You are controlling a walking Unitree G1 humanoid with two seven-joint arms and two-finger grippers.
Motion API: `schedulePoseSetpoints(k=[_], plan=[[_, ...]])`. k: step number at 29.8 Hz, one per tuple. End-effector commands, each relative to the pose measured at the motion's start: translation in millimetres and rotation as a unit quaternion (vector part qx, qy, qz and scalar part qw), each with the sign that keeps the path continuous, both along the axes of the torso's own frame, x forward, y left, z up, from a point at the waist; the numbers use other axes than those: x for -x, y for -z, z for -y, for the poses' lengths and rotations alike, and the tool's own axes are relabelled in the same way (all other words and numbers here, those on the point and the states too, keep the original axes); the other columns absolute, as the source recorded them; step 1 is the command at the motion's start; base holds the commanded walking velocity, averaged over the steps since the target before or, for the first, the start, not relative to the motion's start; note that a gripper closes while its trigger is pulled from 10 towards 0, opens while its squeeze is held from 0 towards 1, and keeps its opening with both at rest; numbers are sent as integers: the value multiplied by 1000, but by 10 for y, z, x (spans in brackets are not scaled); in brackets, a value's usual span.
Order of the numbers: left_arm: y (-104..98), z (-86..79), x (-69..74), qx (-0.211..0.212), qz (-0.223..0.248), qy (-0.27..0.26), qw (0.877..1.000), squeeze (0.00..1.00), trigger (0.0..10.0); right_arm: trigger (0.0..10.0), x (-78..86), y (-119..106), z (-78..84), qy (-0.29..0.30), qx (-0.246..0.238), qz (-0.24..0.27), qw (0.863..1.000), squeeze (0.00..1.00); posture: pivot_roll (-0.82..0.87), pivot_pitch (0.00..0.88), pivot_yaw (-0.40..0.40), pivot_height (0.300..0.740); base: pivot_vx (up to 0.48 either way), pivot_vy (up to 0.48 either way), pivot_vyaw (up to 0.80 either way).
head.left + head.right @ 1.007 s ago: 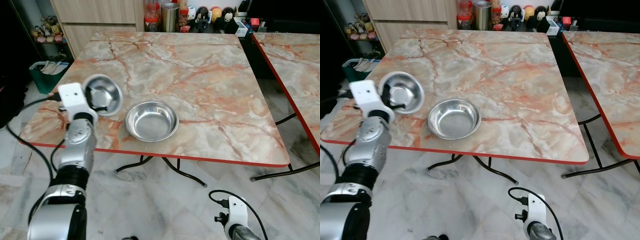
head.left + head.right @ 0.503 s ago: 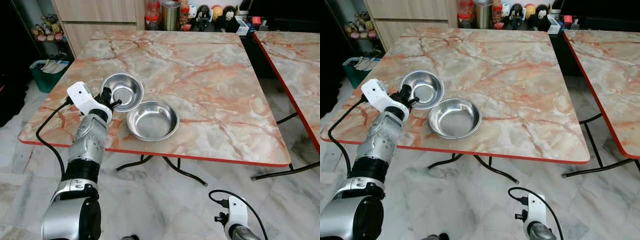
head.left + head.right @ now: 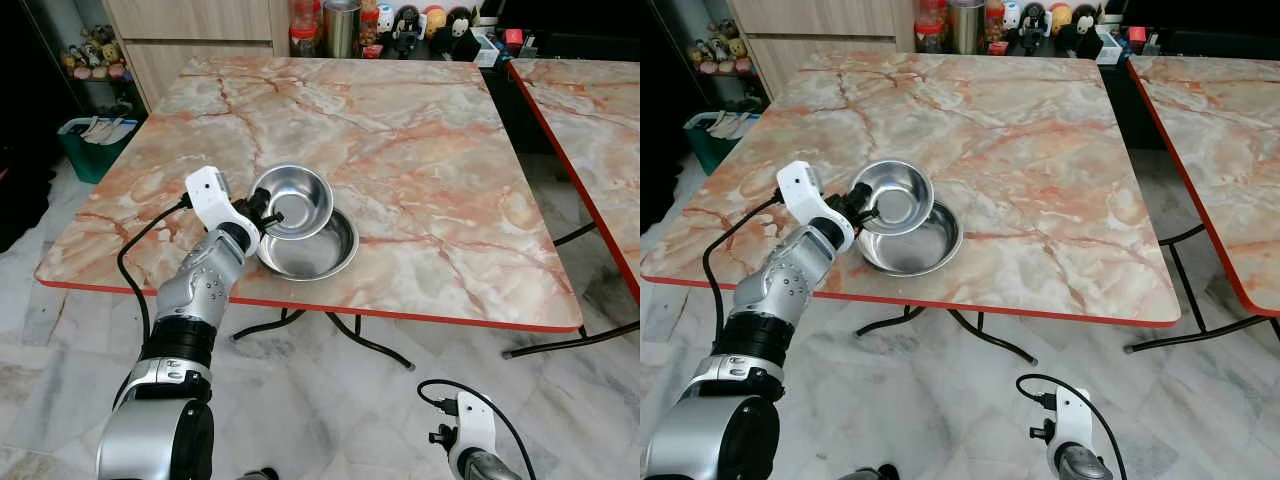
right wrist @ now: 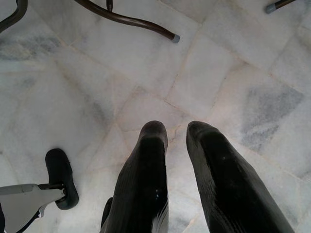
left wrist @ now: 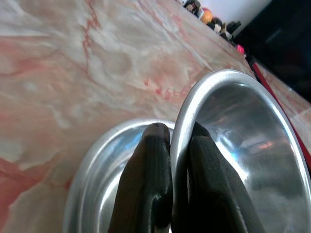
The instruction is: Setting the table
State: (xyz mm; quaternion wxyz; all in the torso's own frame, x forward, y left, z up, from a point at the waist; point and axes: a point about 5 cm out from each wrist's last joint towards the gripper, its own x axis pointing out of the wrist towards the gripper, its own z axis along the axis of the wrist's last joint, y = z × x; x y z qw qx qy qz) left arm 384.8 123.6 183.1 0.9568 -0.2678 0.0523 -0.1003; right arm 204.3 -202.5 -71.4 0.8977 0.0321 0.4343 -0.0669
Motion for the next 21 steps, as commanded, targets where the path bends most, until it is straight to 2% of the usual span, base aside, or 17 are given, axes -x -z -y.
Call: schedulePoseSetpoints(k=[1,4,7,15,21], plan=[[-10,37,2,-13,-6,3,1000,0,10000,10000,22,15,-14,2,-3,-4,1000,0,26,111,21,736,0,0,0],[-7,44,9,-15,-9,4,1000,0,10000,10000,22,15,-14,2,-3,-4,1000,0,26,111,21,736,0,0,0],[91,157,20,-14,-35,8,999,0,10000,10000,23,16,-16,3,-3,-4,1000,0,24,112,22,736,0,0,0],[144,201,9,-23,-55,-1,998,0,10000,10000,25,18,-19,4,-4,-5,1000,0,26,113,23,736,0,0,0],[165,215,5,-13,-61,-22,998,0,10000,10000,26,18,-20,3,-3,-5,1000,0,21,113,24,736,0,0,0]])
